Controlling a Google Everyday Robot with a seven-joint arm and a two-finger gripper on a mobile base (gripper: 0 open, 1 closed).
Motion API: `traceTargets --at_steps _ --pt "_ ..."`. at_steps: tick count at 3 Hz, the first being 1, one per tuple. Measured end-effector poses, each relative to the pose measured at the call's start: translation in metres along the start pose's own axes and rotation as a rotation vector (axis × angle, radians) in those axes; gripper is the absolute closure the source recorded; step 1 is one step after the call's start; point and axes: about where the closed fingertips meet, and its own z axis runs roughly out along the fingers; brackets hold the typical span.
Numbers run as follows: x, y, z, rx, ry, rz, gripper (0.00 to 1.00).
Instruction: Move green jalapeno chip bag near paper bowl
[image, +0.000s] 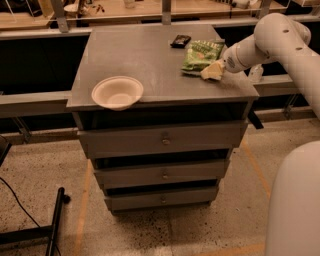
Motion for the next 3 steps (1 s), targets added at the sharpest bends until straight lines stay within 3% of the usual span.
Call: traceTargets --at_steps 3 --pt "0.0 0.0001 0.0001 0.0 0.0 0.0 1.0"
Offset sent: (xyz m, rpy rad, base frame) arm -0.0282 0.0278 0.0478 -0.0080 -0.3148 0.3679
